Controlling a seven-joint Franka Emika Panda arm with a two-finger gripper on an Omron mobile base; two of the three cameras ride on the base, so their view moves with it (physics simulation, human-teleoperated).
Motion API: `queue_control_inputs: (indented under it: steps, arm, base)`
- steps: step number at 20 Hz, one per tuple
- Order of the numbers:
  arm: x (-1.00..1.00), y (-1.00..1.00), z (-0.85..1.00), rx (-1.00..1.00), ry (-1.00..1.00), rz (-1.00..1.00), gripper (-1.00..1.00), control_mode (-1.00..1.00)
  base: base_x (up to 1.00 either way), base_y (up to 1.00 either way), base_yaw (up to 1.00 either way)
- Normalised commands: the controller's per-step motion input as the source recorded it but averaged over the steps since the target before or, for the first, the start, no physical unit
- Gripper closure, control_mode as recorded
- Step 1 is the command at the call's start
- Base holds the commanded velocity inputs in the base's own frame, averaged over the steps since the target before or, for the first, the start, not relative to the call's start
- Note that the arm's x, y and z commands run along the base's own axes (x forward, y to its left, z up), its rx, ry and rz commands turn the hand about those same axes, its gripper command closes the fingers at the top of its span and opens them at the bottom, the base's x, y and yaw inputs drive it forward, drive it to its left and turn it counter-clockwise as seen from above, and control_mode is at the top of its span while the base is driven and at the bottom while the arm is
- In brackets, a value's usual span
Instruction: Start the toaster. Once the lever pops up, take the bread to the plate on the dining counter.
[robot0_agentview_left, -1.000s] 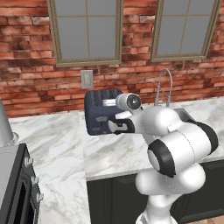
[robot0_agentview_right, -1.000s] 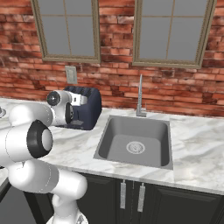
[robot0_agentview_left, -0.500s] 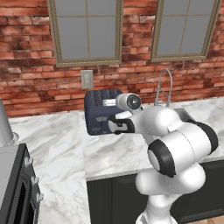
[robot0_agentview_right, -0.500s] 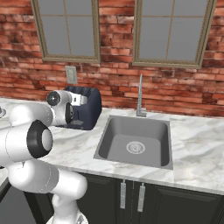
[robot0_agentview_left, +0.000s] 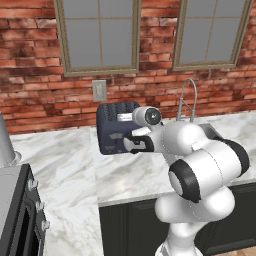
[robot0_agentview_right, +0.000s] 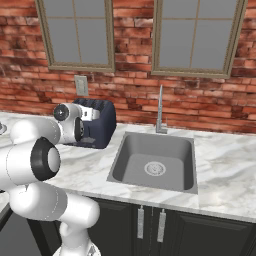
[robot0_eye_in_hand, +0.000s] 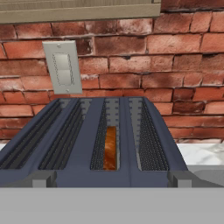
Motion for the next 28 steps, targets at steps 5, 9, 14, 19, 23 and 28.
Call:
queue_control_inputs:
  steps: [5, 9, 14, 19, 23, 28]
  arm:
    - [0.0, 0.0, 0.0, 0.0, 0.0, 0.0, -1.0, -1.0]
    - [0.0, 0.0, 0.0, 0.0, 0.0, 0.0, -1.0, -1.0]
    - [0.0, 0.0, 0.0, 0.0, 0.0, 0.0, -1.0, -1.0]
    - [0.0, 0.0, 0.0, 0.0, 0.0, 0.0, -1.0, -1.0]
    - [0.0, 0.0, 0.0, 0.0, 0.0, 0.0, -1.0, -1.0]
    - [0.0, 0.0, 0.0, 0.0, 0.0, 0.0, -1.0, -1.0]
  base:
    - [0.0, 0.0, 0.0]
    - [0.0, 0.0, 0.0]
    - [0.0, 0.0, 0.0]
    - [0.0, 0.0, 0.0]
    - [0.0, 0.0, 0.0]
    - [0.0, 0.0, 0.0]
